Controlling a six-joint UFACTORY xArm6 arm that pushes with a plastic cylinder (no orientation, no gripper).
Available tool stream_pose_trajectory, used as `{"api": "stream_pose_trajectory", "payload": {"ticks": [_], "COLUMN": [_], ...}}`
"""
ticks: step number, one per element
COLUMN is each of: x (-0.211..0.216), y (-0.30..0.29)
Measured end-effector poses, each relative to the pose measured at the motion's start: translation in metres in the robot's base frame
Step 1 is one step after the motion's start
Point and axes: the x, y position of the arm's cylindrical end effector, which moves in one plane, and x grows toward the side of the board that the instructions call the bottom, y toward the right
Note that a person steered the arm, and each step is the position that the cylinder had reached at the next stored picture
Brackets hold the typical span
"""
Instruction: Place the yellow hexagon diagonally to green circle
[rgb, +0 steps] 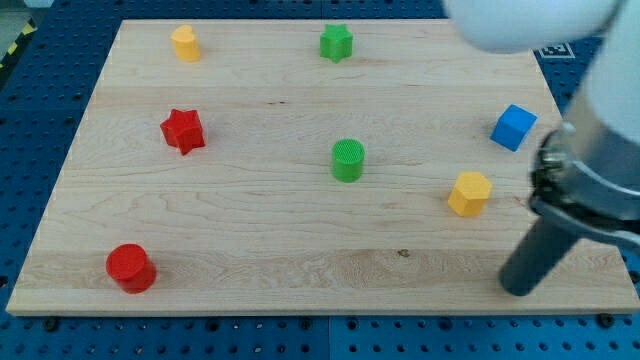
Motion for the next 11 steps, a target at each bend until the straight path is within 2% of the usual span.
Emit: {"api": "stream_pose_trajectory", "payload": {"ticks": [1,2,3,4,6,7,11], "x": [-0.023,-0.074,-0.108,-0.118,-0.116,-0.098,-0.076], "y": [0.015,0.019,0.019,-0.003,-0.013,-0.036,-0.064]}}
